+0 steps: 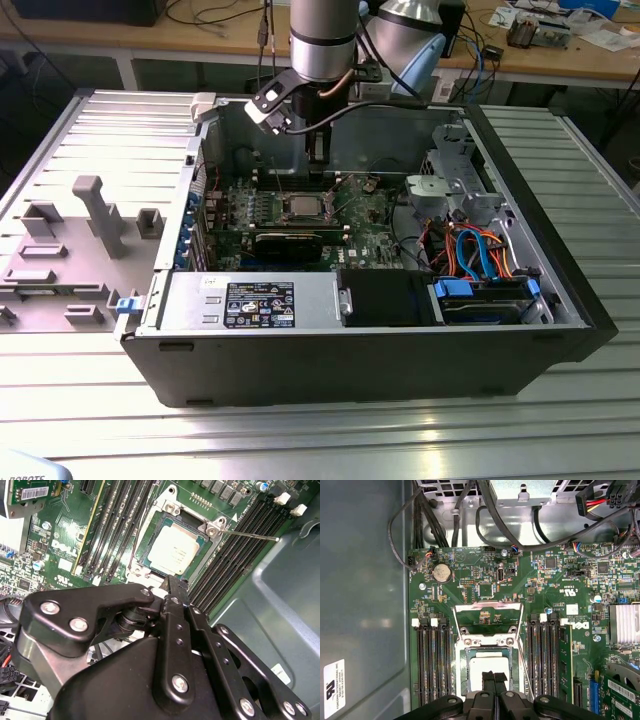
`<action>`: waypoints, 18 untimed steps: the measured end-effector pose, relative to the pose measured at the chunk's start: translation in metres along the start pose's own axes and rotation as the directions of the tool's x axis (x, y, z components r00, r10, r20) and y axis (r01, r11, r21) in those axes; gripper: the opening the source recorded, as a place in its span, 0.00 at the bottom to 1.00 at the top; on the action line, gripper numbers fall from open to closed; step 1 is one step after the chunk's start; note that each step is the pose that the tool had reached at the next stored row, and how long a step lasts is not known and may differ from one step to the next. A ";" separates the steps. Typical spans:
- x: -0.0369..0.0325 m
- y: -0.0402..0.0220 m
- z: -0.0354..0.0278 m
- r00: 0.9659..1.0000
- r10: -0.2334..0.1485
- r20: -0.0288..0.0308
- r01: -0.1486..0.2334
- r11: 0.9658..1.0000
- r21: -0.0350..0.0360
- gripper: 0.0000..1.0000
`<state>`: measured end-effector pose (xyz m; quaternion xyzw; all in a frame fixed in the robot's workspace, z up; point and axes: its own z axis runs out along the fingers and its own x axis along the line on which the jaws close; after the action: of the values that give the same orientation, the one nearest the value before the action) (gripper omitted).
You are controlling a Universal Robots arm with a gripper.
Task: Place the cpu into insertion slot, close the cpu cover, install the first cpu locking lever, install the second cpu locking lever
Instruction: 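Close the cpu cover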
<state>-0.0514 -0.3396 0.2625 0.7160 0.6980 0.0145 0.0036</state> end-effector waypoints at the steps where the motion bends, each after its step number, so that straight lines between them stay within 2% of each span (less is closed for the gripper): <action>1: 0.0000 0.0000 0.0000 1.000 0.000 0.000 0.000 1.000 0.000 0.11; 7: 0.0002 0.0106 0.0002 1.000 0.000 0.000 0.000 1.000 0.000 0.11; 18: 0.0004 0.0112 0.0002 1.000 0.000 0.000 0.000 1.000 0.000 0.11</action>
<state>-0.0401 -0.3395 0.2626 0.7160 0.6980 0.0145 0.0036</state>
